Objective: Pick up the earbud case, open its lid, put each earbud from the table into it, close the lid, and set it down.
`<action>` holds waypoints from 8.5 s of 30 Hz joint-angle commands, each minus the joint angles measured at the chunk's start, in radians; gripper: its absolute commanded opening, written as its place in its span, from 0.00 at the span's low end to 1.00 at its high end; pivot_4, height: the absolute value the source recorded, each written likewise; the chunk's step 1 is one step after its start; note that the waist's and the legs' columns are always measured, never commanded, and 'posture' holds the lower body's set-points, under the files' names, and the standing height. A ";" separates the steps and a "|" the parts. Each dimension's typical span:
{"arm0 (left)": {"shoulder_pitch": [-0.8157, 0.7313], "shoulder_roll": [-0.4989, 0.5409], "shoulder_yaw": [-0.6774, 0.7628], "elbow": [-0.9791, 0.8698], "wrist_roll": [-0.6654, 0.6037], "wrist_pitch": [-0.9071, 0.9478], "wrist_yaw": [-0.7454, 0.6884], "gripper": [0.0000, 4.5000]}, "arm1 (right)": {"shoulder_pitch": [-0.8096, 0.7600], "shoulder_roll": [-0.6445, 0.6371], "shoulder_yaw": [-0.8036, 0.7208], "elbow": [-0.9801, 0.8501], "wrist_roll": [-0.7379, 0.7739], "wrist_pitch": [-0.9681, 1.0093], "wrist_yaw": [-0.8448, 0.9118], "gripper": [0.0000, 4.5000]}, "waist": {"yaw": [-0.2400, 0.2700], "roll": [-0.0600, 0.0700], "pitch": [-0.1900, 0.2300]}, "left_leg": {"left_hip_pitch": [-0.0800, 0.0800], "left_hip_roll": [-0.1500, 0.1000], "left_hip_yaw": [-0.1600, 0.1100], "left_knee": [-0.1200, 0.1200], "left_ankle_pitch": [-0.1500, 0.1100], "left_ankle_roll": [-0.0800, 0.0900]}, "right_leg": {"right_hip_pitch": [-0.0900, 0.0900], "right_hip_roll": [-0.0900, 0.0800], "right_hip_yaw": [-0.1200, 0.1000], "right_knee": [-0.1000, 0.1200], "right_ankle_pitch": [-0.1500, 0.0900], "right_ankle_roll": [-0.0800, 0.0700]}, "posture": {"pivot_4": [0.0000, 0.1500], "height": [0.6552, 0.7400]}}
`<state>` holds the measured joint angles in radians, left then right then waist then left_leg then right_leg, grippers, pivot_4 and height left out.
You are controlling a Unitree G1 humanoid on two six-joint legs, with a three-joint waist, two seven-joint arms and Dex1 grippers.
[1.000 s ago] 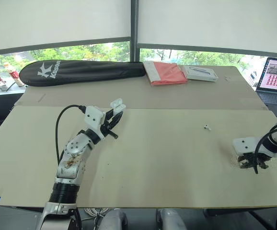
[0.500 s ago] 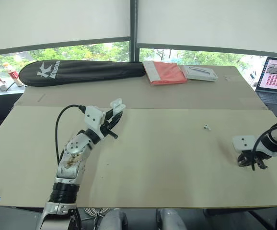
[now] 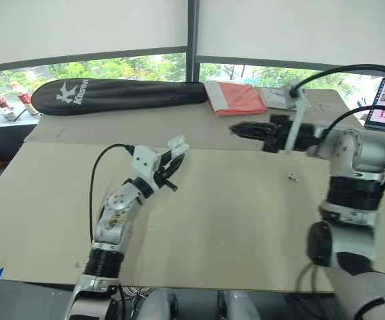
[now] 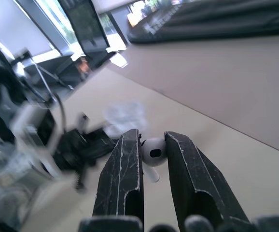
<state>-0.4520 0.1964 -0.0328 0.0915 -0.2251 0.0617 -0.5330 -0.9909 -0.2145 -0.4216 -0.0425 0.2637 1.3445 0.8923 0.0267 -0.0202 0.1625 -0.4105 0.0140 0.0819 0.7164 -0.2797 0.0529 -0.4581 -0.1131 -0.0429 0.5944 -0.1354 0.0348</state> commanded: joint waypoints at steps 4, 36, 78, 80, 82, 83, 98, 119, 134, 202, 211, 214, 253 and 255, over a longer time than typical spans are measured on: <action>-0.094 -0.076 -0.031 0.046 0.030 -0.072 0.029 0.13 | 0.034 0.206 -0.020 -0.214 0.058 -0.118 -0.298 0.08 | -0.008 0.000 0.000 | 0.000 -0.003 0.001 0.000 0.000 0.001 | 0.001 0.001 0.000 0.000 0.000 0.001 | 1.00 1.00; -0.152 -0.087 -0.024 0.079 0.039 -0.128 0.007 0.13 | 0.183 0.220 0.154 -0.196 0.256 -0.258 -0.579 0.08 | -0.041 0.000 0.000 | 0.002 0.000 0.001 -0.002 0.001 0.000 | 0.001 0.005 0.001 0.000 0.000 0.001 | 1.00 1.00; -0.035 -0.006 0.004 0.001 0.022 -0.096 -0.020 0.13 | 0.431 -0.519 0.324 0.336 0.029 -0.909 -0.138 0.61 | -0.043 -0.001 0.000 | 0.006 0.000 0.004 -0.003 0.000 0.002 | 0.003 0.005 0.006 -0.007 -0.002 0.003 | 1.00 1.00; -0.030 -0.004 0.001 -0.009 0.021 -0.090 -0.020 0.13 | 0.421 -0.528 0.355 0.454 -0.025 -1.024 -0.095 0.61 | -0.042 -0.001 0.000 | 0.005 0.000 0.004 -0.003 0.000 0.002 | 0.003 0.005 0.006 -0.007 -0.002 0.003 | 1.00 1.00; -0.028 -0.003 -0.001 -0.018 0.020 -0.082 -0.021 0.13 | 0.397 -0.532 0.374 0.560 -0.064 -1.109 -0.061 0.61 | -0.040 -0.001 0.000 | 0.005 0.000 0.004 -0.003 0.000 0.002 | 0.003 0.005 0.006 -0.008 -0.002 0.003 | 1.00 1.00; -0.028 -0.002 -0.002 -0.021 0.019 -0.078 -0.023 0.13 | 0.377 -0.533 0.381 0.616 -0.080 -1.148 -0.049 0.61 | -0.039 -0.001 0.000 | 0.005 0.000 0.004 -0.003 0.000 0.002 | 0.003 0.005 0.006 -0.008 -0.002 0.003 | 1.00 1.00; -0.041 0.006 -0.002 -0.021 0.016 -0.067 -0.029 0.13 | 0.157 -0.505 0.397 1.088 -0.198 -1.368 -0.006 0.61 | -0.039 -0.001 0.000 | 0.005 0.000 0.005 -0.003 0.000 0.002 | 0.003 0.005 0.006 -0.009 -0.001 0.003 | 1.00 1.00; -0.033 0.009 -0.009 -0.020 0.020 -0.064 -0.036 0.13 | 0.094 -0.461 0.391 1.220 -0.243 -1.328 -0.004 0.09 | -0.039 -0.001 0.000 | 0.007 0.000 0.005 -0.002 0.000 0.002 | 0.006 0.005 0.006 -0.008 -0.001 0.003 | 1.00 1.00; -0.007 0.009 0.001 -0.003 0.038 -0.084 -0.011 0.13 | 0.407 -0.834 0.503 0.717 -0.264 -1.275 0.564 0.09 | -0.016 0.000 0.000 | 0.006 0.000 0.003 -0.002 -0.001 0.004 | 0.007 0.003 0.004 -0.007 -0.002 0.004 | 1.00 1.00; 0.065 0.012 -0.006 -0.091 0.042 -0.026 0.024 0.13 | 0.326 -1.001 0.724 1.136 -0.677 -2.026 0.399 0.39 | -0.018 -0.001 0.001 | 0.021 0.001 0.005 -0.004 -0.003 0.005 | 0.023 0.001 0.005 -0.017 -0.003 0.004 | 1.00 1.00; 0.062 0.014 -0.002 -0.083 0.043 -0.033 0.026 0.13 | 0.309 -0.987 0.724 1.139 -0.674 -2.028 0.397 0.13 | -0.030 -0.001 0.001 | 0.022 0.001 0.005 -0.004 -0.002 0.005 | 0.023 0.001 0.005 -0.017 -0.003 0.004 | 1.00 1.00; 0.061 0.013 -0.002 -0.081 0.044 -0.034 0.026 0.13 | 0.306 -0.985 0.722 1.140 -0.671 -2.028 0.400 0.07 | -0.033 -0.001 0.001 | 0.022 0.001 0.005 -0.004 -0.003 0.005 | 0.023 0.001 0.006 -0.017 -0.003 0.004 | 1.00 1.00; -0.128 -0.026 -0.012 -0.003 -0.112 0.062 -0.183 0.13 | 0.335 -0.095 0.396 -0.260 0.052 -0.791 -0.327 0.07 | -0.035 0.003 0.000 | 0.001 0.000 0.001 0.007 -0.001 0.003 | 0.002 0.005 0.002 0.000 0.000 0.006 | 1.00 1.00; -0.127 -0.027 -0.014 -0.003 -0.108 0.059 -0.187 0.13 | 0.332 -0.099 0.402 -0.257 0.049 -0.801 -0.333 0.07 | -0.037 0.003 0.000 | 0.001 0.000 0.001 0.005 -0.001 0.003 | 0.003 0.005 0.002 0.000 0.000 0.005 | 1.00 1.00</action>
<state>-0.5556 0.1719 -0.0442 0.1049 -0.3225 0.1333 -0.7133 -0.6467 -0.3101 -0.0105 -0.2598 0.3145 0.5761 0.5695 -0.0107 -0.0173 0.1621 -0.4091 0.0136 0.0832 0.7217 -0.2812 0.0556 -0.4556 -0.1078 -0.0405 0.5939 -0.1350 0.0402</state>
